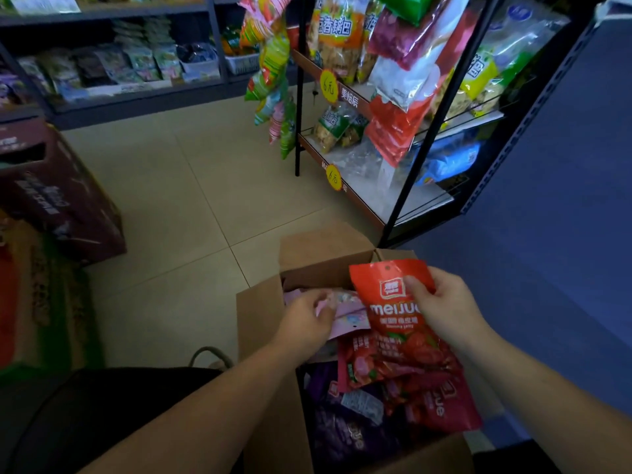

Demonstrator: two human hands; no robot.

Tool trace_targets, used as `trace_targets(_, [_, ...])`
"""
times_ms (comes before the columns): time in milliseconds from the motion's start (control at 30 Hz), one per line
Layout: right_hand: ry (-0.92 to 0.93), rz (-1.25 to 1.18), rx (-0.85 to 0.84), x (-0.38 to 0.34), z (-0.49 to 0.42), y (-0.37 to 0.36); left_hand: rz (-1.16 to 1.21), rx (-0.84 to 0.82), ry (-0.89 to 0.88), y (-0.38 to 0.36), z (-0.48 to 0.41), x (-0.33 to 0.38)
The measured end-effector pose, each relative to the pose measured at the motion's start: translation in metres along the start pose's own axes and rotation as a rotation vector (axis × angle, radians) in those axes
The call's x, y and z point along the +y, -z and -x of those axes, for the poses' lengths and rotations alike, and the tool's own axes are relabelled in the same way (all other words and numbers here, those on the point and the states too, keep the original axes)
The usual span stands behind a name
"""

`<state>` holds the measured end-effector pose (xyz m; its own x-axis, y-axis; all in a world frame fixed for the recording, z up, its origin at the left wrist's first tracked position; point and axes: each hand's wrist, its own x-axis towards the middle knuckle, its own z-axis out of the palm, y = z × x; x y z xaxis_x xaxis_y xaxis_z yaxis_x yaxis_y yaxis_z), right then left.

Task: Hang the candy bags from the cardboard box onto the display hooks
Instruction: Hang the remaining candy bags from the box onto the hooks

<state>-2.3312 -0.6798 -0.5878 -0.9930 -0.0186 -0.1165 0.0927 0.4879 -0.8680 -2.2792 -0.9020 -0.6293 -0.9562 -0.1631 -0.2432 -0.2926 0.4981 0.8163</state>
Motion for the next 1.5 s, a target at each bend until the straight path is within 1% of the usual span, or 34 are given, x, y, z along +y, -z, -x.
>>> trace_targets(67, [0.040, -0.009, 0.069, -0.001, -0.008, 0.001, -0.018, -0.060, 0.112, -0.022, -0.006, -0.028])
trace_targets(133, [0.076, 0.001, 0.086, 0.001, -0.016, 0.001, 0.005, -0.094, 0.189, -0.047, -0.012, -0.041])
trace_targets(167, [0.080, 0.014, 0.074, 0.003, -0.020, 0.001, -0.004, -0.071, 0.223, -0.058, -0.014, -0.042])
trace_targets(267, [0.092, 0.068, 0.016, 0.010, -0.025, 0.000, -0.061, 0.131, 0.290, -0.082, -0.013, -0.045])
trace_targets(333, [0.089, 0.091, -0.014, 0.013, -0.027, -0.001, -0.031, 0.219, 0.336, -0.083, -0.013, -0.049])
trace_targets(400, [0.064, 0.084, -0.040, 0.015, -0.028, -0.002, 0.060, 0.218, 0.391, -0.082, -0.015, -0.058])
trace_targets(467, [0.024, 0.081, -0.048, 0.017, -0.028, -0.005, 0.172, 0.145, 0.386, -0.085, -0.019, -0.064])
trace_targets(567, [-0.022, 0.070, -0.062, 0.019, -0.026, -0.009, 0.427, 0.039, 0.370, -0.086, -0.020, -0.065])
trace_targets(667, [-0.027, 0.057, -0.070, 0.019, -0.024, -0.009, 0.507, 0.061, 0.371, -0.083, -0.026, -0.071])
trace_targets(733, [-0.041, 0.052, -0.064, 0.019, -0.024, -0.007, 0.516, 0.094, 0.341, -0.082, -0.027, -0.069])
trace_targets(767, [-0.046, 0.053, -0.057, 0.019, -0.025, -0.007, 0.470, 0.109, 0.311, -0.081, -0.025, -0.062])
trace_targets(867, [-0.019, 0.067, -0.023, 0.017, -0.027, -0.004, 0.269, 0.165, 0.156, -0.075, -0.017, -0.038])
trace_targets(967, [0.005, 0.016, 0.016, 0.008, -0.026, 0.001, 0.163, 0.255, -0.032, -0.052, -0.009, -0.011])
trace_targets(1033, [0.006, -0.031, 0.037, -0.002, -0.022, 0.005, 0.058, 0.269, -0.152, -0.032, -0.009, 0.004])
trace_targets(1067, [0.010, -0.042, 0.045, -0.009, -0.019, 0.007, 0.035, 0.283, -0.184, -0.022, -0.009, 0.014])
trace_targets(1133, [0.002, -0.040, 0.052, -0.016, -0.015, 0.010, 0.076, 0.282, -0.186, 0.002, -0.003, 0.038])
trace_targets(1200, [-0.026, -0.075, 0.070, -0.022, -0.012, 0.012, 0.124, 0.225, -0.208, 0.021, 0.006, 0.060])
trace_targets(1267, [-0.082, -0.214, 0.108, -0.027, -0.008, 0.015, 0.145, 0.150, -0.250, 0.034, 0.009, 0.073])
trace_targets(1333, [-0.136, -0.356, 0.136, -0.033, -0.005, 0.020, 0.174, 0.086, -0.230, 0.044, 0.008, 0.084])
trace_targets(1433, [-0.175, -0.513, 0.122, -0.041, 0.000, 0.030, 0.087, 0.080, -0.284, 0.054, -0.001, 0.095])
trace_targets(1500, [-0.189, -0.559, 0.104, -0.040, 0.000, 0.038, 0.103, 0.069, -0.286, 0.057, -0.002, 0.099])
